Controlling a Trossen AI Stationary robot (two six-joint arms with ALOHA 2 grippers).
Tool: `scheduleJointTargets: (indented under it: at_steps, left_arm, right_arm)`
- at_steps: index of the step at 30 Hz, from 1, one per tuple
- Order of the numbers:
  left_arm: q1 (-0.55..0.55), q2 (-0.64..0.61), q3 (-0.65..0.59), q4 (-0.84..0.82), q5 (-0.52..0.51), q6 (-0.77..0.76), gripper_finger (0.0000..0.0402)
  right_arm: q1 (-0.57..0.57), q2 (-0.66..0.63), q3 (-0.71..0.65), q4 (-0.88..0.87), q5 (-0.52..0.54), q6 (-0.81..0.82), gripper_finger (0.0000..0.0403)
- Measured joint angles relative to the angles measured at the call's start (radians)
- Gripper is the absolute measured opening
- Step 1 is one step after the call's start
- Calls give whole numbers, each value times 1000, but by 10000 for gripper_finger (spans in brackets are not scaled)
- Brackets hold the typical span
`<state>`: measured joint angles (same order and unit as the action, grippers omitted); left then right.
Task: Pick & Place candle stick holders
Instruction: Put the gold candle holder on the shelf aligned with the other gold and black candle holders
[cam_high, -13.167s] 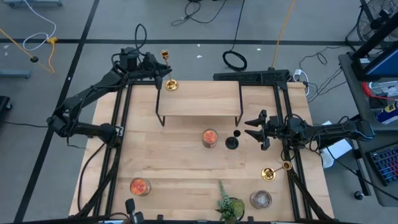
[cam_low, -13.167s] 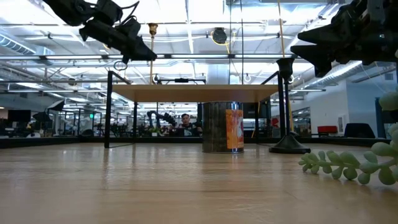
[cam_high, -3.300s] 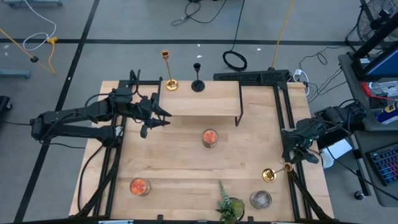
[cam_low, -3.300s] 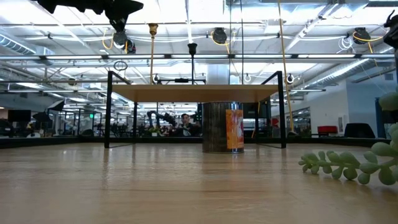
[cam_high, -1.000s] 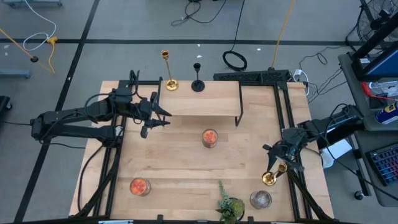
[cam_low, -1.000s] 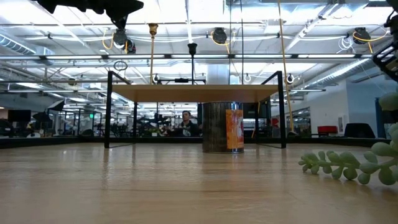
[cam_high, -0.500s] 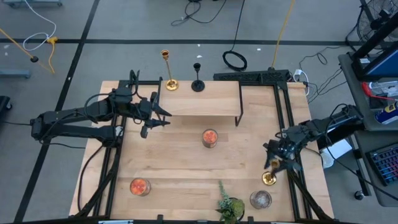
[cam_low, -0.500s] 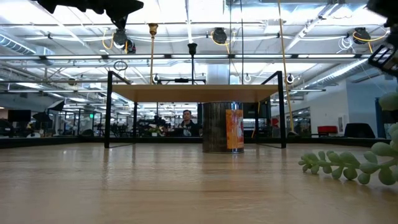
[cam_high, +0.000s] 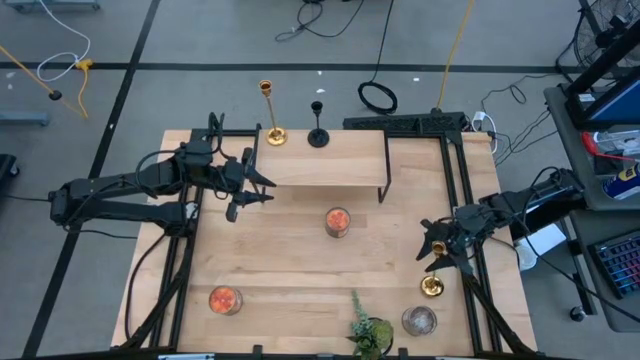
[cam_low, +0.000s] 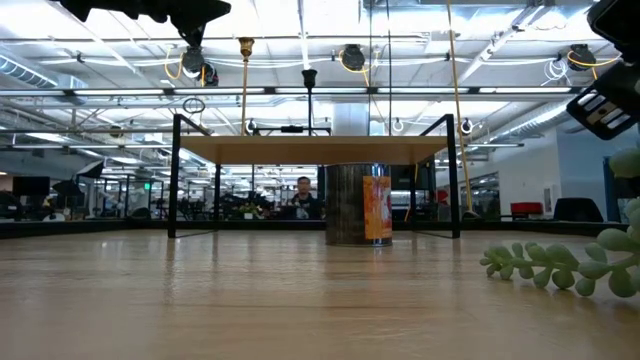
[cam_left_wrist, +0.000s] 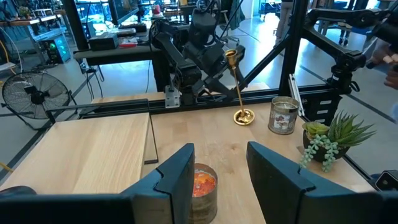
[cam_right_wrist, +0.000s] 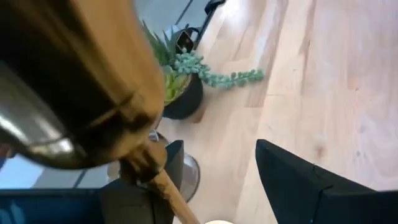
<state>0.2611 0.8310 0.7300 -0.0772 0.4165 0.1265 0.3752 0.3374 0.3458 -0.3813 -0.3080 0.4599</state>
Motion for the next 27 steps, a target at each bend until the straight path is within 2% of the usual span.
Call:
scheduleJointTargets:
  at_steps: [9,15,20,27]
  left_arm:
    - [0,0,0,0,0,0,152]
    - [0,0,0,0,0,0,152]
    - [0,0,0,0,0,0,152]
    - [0,0,0,0,0,0,152]
  right_arm:
    - [0,2,0,8,104,59,196]
    - [0,6,0,57,101,-41,181]
    - [0,6,0,39,96,-80,129]
    - [0,6,0,32,95,-80,19]
